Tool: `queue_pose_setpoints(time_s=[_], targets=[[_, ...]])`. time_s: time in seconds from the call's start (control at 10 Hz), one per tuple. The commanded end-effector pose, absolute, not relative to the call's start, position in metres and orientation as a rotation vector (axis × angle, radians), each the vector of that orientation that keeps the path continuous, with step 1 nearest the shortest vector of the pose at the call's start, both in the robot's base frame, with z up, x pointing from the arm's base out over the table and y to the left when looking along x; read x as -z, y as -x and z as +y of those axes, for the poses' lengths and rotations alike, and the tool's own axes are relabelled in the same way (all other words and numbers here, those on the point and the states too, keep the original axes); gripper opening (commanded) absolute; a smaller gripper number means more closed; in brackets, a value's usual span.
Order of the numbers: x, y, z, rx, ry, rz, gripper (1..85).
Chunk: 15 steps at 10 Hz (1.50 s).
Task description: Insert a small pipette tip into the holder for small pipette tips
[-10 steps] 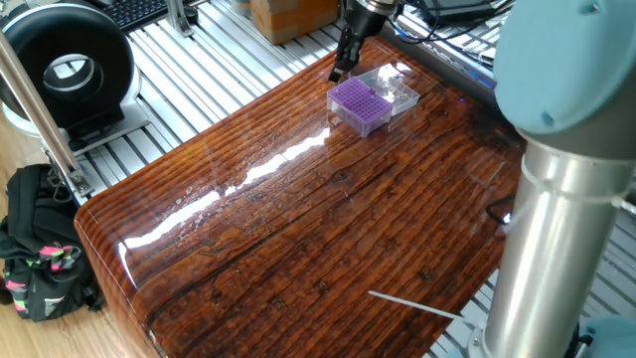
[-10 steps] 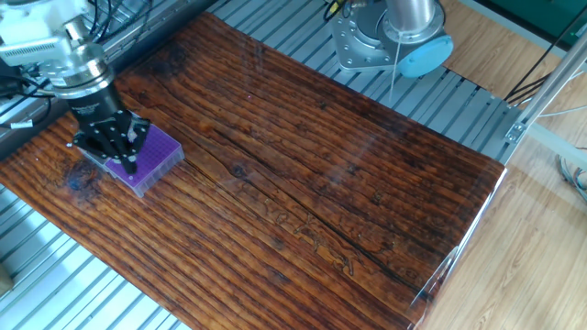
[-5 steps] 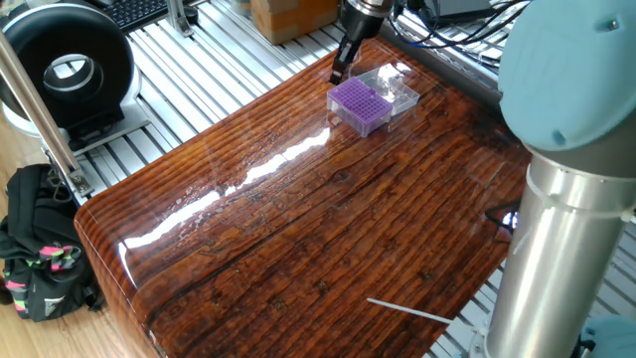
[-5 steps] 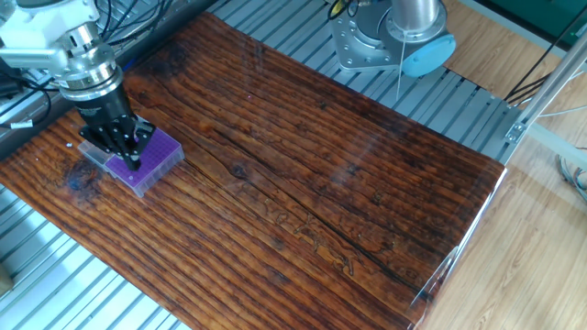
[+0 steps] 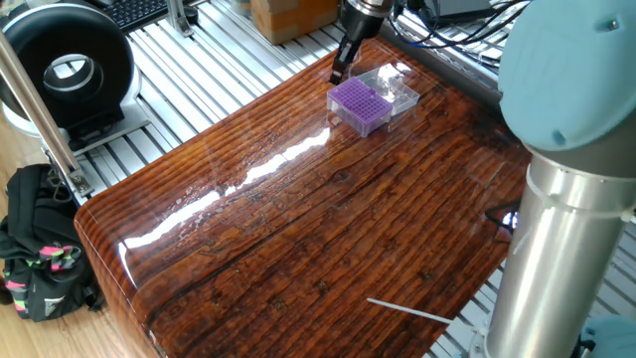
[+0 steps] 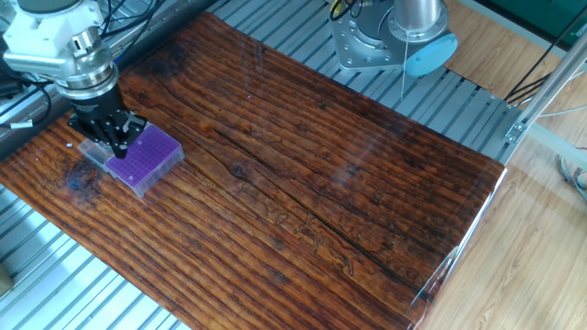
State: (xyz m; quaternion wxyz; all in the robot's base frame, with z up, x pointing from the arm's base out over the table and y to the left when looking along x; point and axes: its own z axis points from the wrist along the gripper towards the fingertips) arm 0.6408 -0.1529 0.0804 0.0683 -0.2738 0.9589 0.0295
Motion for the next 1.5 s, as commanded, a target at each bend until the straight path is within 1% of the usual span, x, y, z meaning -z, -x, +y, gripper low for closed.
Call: queue_pose_setpoints(time_s=[0.0,0.2,0.4,0.6,0.8,0.9,1.0,1.2,1.3,1.4], targets=[[-0.083,-0.642,-0.144,-0.143,0.759,2.889,1.0],[-0.083,-0.643,-0.147,-0.130,0.756,2.892,1.0],[-0.082,-0.633,-0.149,-0.139,0.670,2.955,1.0],[-0.087,-0.627,-0.119,-0.167,0.526,2.975,1.0],[-0.103,-0.606,-0.080,-0.177,0.353,3.023,1.0],[-0.108,-0.603,-0.059,-0.170,0.261,3.036,1.0],[-0.098,-0.608,-0.041,-0.193,0.219,3.000,1.0],[-0.076,-0.597,-0.026,-0.143,0.144,3.016,1.0],[-0.074,-0.582,-0.027,-0.139,0.147,3.077,1.0],[-0.074,-0.578,-0.026,-0.155,0.139,3.093,1.0]])
